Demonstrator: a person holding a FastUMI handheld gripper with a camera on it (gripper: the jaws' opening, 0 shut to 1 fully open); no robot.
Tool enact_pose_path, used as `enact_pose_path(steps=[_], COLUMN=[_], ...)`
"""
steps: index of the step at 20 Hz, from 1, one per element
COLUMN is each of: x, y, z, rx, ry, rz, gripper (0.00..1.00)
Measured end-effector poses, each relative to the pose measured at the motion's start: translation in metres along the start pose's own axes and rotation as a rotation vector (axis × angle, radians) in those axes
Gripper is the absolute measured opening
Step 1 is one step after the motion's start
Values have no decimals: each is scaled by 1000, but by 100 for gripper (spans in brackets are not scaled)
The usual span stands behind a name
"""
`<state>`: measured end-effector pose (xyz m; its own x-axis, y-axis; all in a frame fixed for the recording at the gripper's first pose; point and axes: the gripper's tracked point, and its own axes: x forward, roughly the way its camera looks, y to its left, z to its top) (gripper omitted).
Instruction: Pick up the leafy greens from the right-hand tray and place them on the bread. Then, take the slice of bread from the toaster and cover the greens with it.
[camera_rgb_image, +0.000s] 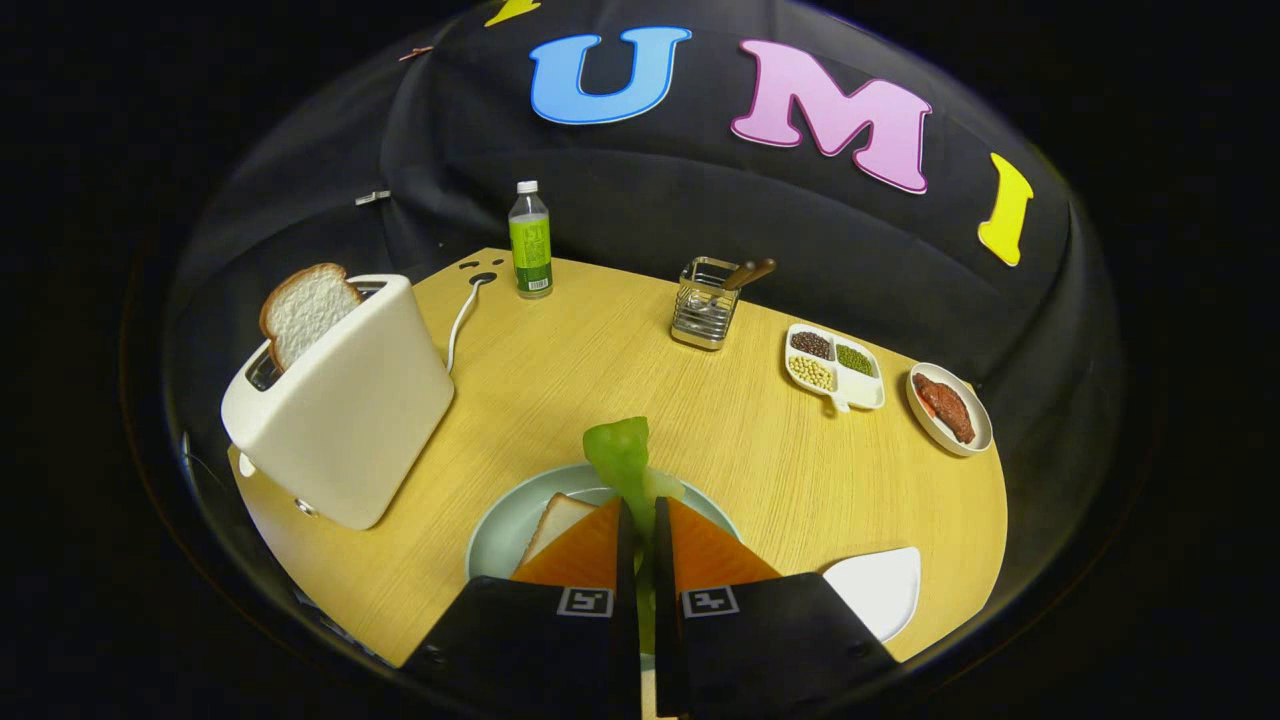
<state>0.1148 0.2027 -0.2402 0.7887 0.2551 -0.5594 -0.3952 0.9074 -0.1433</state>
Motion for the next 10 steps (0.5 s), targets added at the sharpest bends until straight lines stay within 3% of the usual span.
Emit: enact_pose_path(steps=[5, 10], x=[11, 19], y=[14, 25], z=[-17, -33], rx=[-15, 4], ry=[37, 89], rz=[29, 54], gripper=[14, 36])
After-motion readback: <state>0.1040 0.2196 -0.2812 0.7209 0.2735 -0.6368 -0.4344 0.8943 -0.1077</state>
